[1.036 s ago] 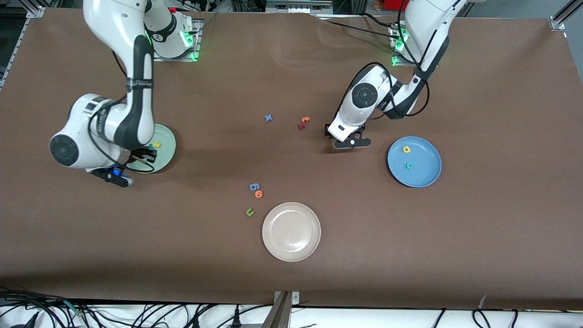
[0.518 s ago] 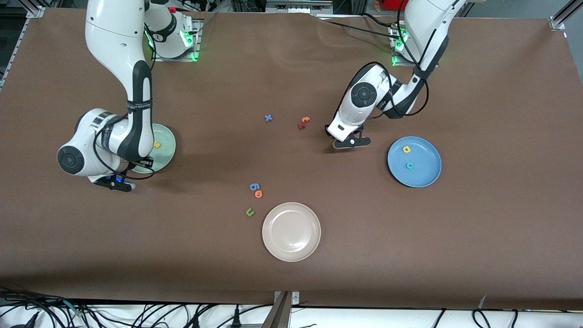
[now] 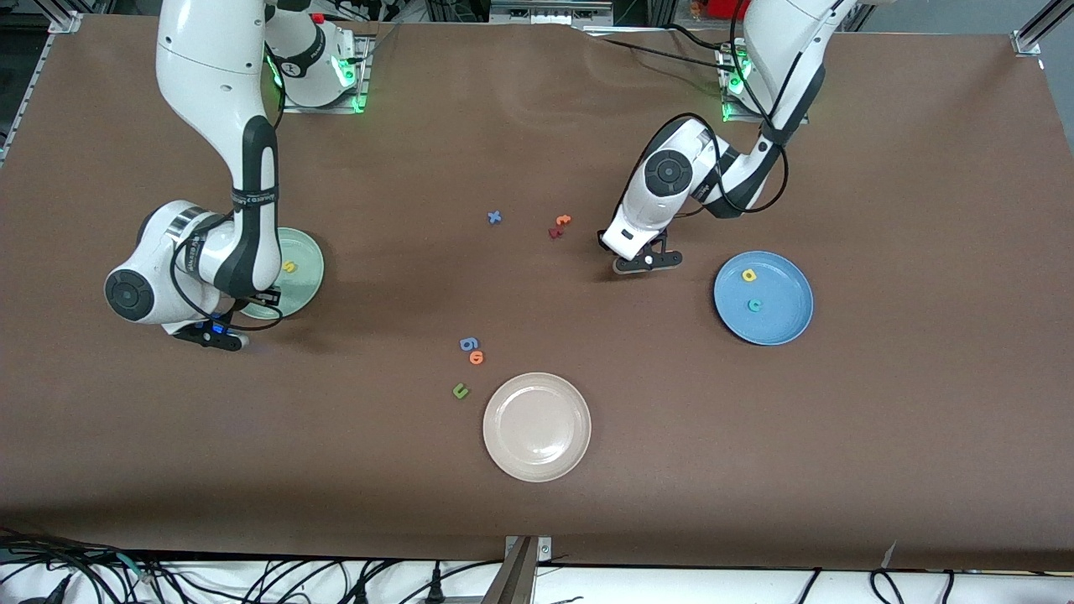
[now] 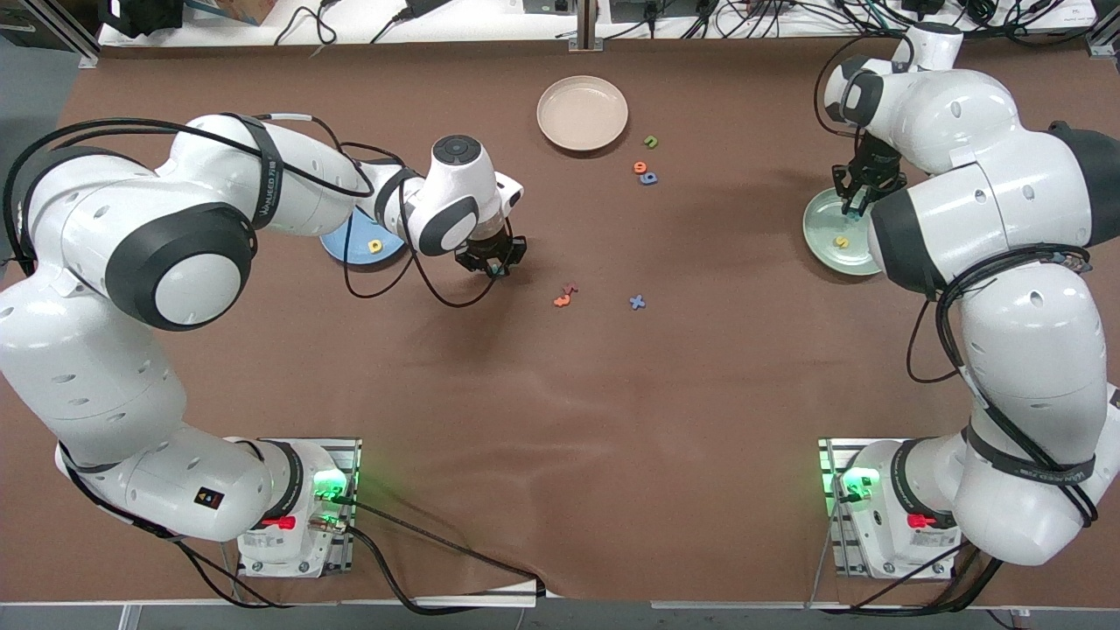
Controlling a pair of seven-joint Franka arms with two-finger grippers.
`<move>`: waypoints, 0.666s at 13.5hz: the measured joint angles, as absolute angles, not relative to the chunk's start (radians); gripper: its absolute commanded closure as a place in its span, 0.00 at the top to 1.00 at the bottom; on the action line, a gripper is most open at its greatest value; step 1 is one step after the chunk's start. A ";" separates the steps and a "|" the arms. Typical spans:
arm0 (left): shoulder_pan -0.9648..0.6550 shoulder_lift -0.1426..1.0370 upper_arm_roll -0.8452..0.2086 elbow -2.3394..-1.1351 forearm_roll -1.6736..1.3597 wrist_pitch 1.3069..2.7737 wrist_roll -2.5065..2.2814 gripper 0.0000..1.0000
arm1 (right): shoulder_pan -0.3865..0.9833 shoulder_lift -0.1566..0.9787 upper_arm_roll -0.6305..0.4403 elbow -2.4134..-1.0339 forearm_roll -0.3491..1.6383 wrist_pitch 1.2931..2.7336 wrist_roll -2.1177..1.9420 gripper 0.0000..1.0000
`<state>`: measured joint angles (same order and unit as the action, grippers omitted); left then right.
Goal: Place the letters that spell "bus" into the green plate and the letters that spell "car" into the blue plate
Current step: 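Put q on green plate with the right gripper while the left gripper grasps r, then lower the teal r onto the blue plate and open the left gripper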
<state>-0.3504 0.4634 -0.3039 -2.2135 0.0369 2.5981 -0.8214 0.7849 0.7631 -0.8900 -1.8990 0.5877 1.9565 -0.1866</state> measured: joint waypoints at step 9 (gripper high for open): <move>-0.355 0.462 -0.304 -2.212 0.037 2.595 -0.850 0.18 | 0.791 0.747 -0.898 -1.892 0.589 1.925 -0.200 0.99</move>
<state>-0.3553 0.4615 -0.3043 -2.2119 0.0371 2.5948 -0.8502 0.7908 0.7468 -0.8981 -1.8915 0.5886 1.9246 -0.1996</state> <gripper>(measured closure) 0.722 0.009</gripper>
